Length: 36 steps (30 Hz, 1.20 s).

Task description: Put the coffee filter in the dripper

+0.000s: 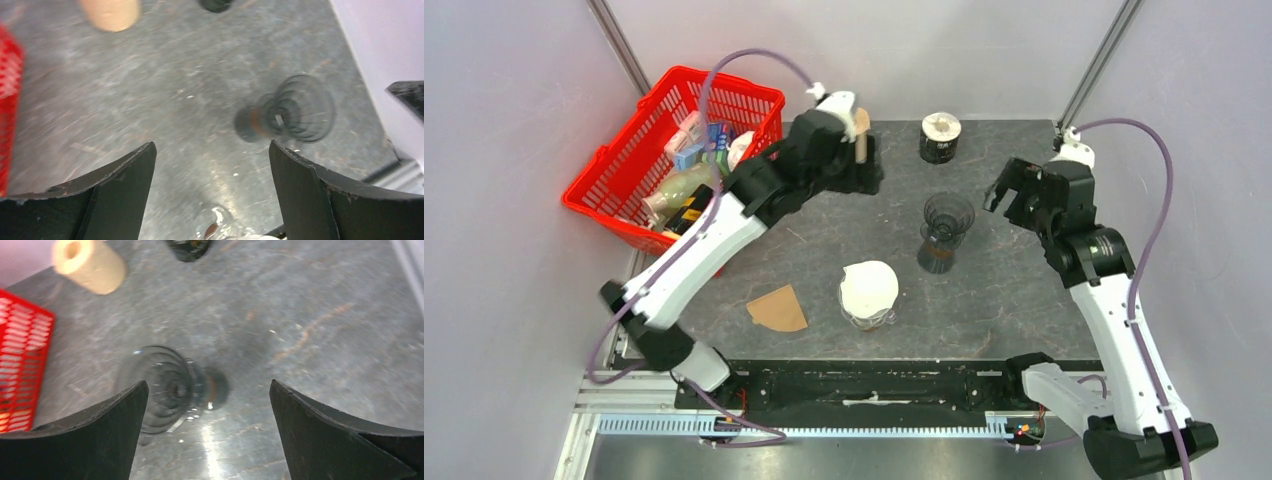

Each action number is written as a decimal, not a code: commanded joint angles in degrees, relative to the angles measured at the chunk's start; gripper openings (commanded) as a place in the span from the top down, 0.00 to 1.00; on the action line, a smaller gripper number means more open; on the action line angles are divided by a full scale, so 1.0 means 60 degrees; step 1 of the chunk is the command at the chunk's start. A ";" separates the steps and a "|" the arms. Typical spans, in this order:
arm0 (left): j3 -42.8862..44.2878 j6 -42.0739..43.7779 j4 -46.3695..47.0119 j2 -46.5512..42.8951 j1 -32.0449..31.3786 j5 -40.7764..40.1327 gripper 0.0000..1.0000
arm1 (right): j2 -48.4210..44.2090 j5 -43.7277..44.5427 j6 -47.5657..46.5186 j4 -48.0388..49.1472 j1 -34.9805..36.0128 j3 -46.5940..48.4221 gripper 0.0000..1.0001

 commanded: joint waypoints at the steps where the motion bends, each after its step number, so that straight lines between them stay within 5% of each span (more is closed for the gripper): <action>1: -0.2456 -0.0615 0.0481 -0.2003 0.0043 -0.2940 0.10 | 0.1045 -0.2490 -0.0523 0.0846 0.0057 0.1229 0.01; 7: -0.5535 -0.2949 -0.0133 -0.4095 0.0455 -0.4257 0.10 | 0.2850 -0.2990 -0.1007 0.1231 0.1746 0.2708 0.01; 11: -0.7070 -0.4140 -0.0690 -0.4896 0.0729 -0.4100 0.09 | 0.4195 -0.2698 -0.1494 0.1121 0.3308 0.3674 0.01; 15: -0.8588 -0.4864 -0.1266 -0.5192 0.0799 -0.3973 0.09 | 0.4701 -0.2596 -0.1386 0.1300 0.3666 0.3640 0.01; 27: -1.0925 -0.5018 0.1522 -0.3161 0.0975 -0.1583 0.10 | 0.4389 -0.1275 -0.1235 0.1666 0.3681 0.2309 0.01; 36: -1.1893 -0.5244 0.2975 -0.2055 0.1402 -0.1256 0.28 | 0.4143 -0.1025 -0.1258 0.1809 0.3680 0.1887 0.01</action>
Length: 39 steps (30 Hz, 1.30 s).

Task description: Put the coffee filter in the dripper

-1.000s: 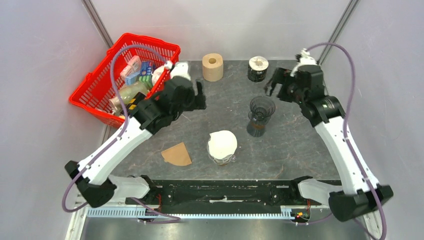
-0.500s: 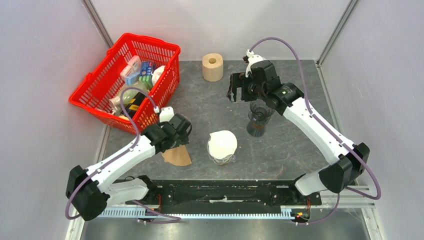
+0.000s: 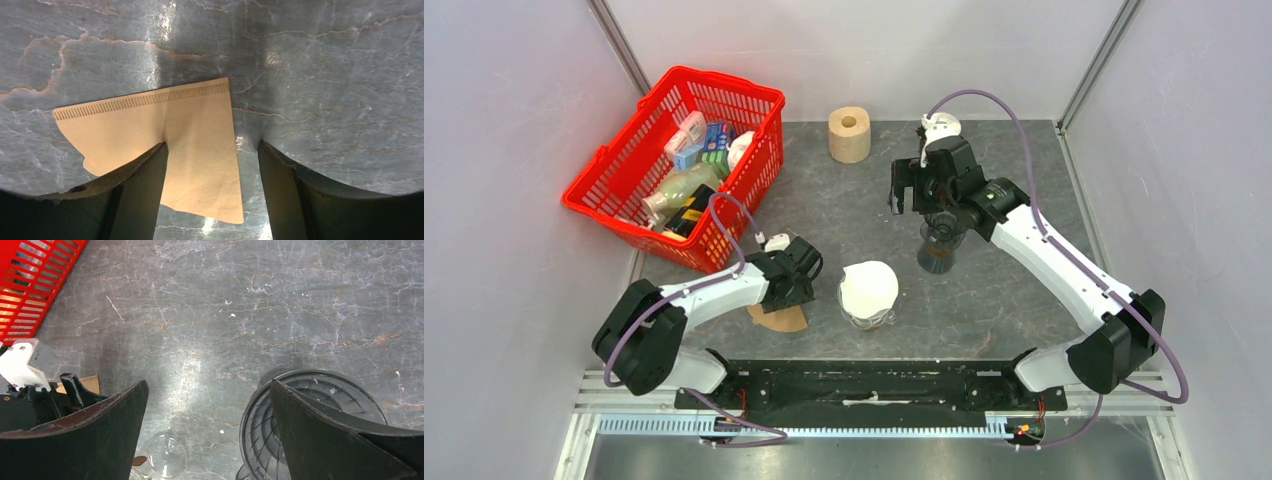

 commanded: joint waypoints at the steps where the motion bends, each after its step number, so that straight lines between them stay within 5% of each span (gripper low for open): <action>1: -0.0716 -0.0540 0.1374 0.0119 0.0300 0.0375 0.29 | -0.0375 0.0306 -0.0087 0.0455 -0.0023 -0.0078 0.01; 18: -0.1101 -0.0660 0.1765 0.0648 0.0322 0.0731 0.53 | -0.0580 0.0746 0.0110 0.0425 -0.0021 -0.0312 0.01; 27: -0.0348 -0.0187 0.1117 0.0572 0.0322 0.0823 0.78 | -0.0719 0.0954 0.0085 0.0440 -0.0020 -0.0484 0.01; 36: 0.0571 0.0248 -0.0155 0.0726 0.0293 0.0832 0.72 | -0.1003 0.1233 0.0010 0.0480 -0.0020 -0.0697 0.01; 39: 0.0953 0.0264 -0.0907 0.0191 0.0293 0.0506 0.53 | -0.1018 0.1313 -0.0014 0.0527 -0.0024 -0.0758 0.01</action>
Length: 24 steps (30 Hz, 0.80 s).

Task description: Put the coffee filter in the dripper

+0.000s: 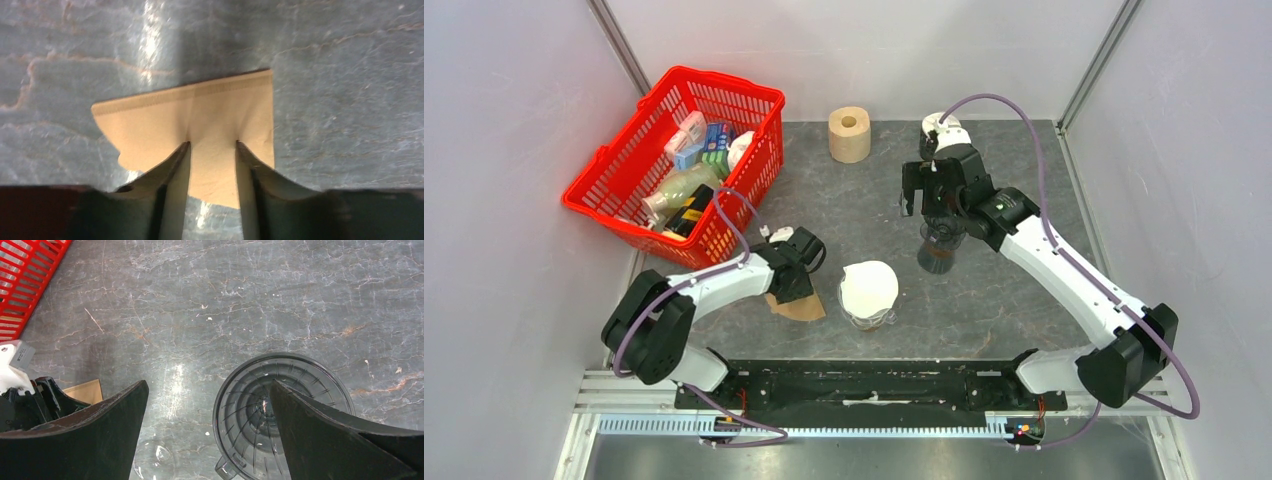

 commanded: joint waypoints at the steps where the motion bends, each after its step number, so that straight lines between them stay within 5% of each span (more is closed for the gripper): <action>1: 0.0553 0.0207 -0.1743 -0.0625 -0.0024 -0.0054 0.41 | -0.0291 0.0346 -0.0064 0.0345 -0.0028 -0.0118 0.01; 5: 0.0382 0.0216 -0.1891 -0.1003 -0.0024 0.0318 0.14 | -0.0267 0.0403 -0.0154 0.0371 -0.0028 -0.0164 0.01; 7: 0.0303 0.0220 -0.1851 -0.0959 -0.0024 0.0368 0.10 | -0.0258 0.0410 -0.0182 0.0429 -0.0035 -0.0238 0.01; 19: 0.0197 0.0322 -0.0384 0.1091 0.0019 0.0748 0.09 | -0.0554 0.0431 -0.0272 0.0433 -0.0050 -0.0485 0.01; 24: 0.0113 0.0281 -0.0284 0.1472 0.0020 0.0804 0.27 | -0.0644 0.0446 -0.0265 0.0448 -0.0064 -0.0488 0.01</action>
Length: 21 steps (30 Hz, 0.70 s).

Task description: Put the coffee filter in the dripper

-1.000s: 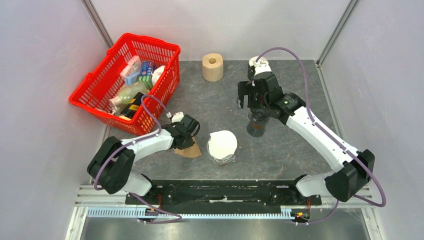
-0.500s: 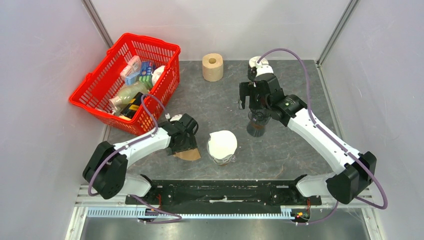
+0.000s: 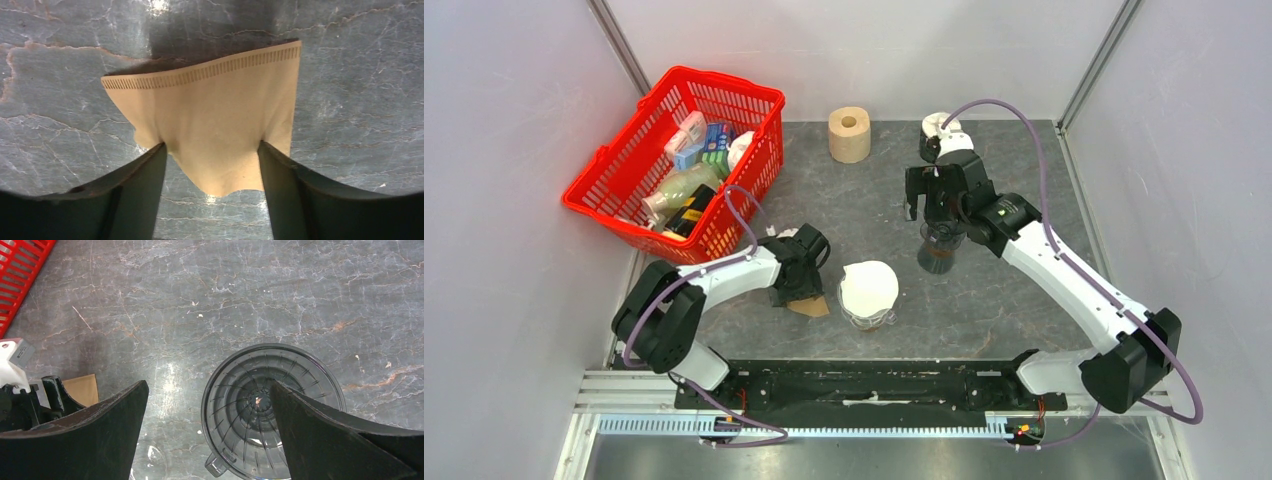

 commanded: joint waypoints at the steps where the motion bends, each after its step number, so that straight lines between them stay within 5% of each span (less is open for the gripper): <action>1: -0.0417 0.0040 0.0696 0.0843 0.0011 0.0265 0.32 | -0.0375 0.0197 -0.0128 0.0306 -0.0053 -0.0036 0.01; 7: -0.0172 0.0155 0.0395 0.0531 0.0016 0.0060 0.61 | -0.0366 0.0203 -0.0102 0.0298 -0.0047 -0.0051 0.01; 21: 0.1903 0.1645 -0.0039 -0.2382 0.0012 -0.1520 0.75 | -0.1375 -0.0565 0.0410 0.1135 -0.0057 -0.0651 0.01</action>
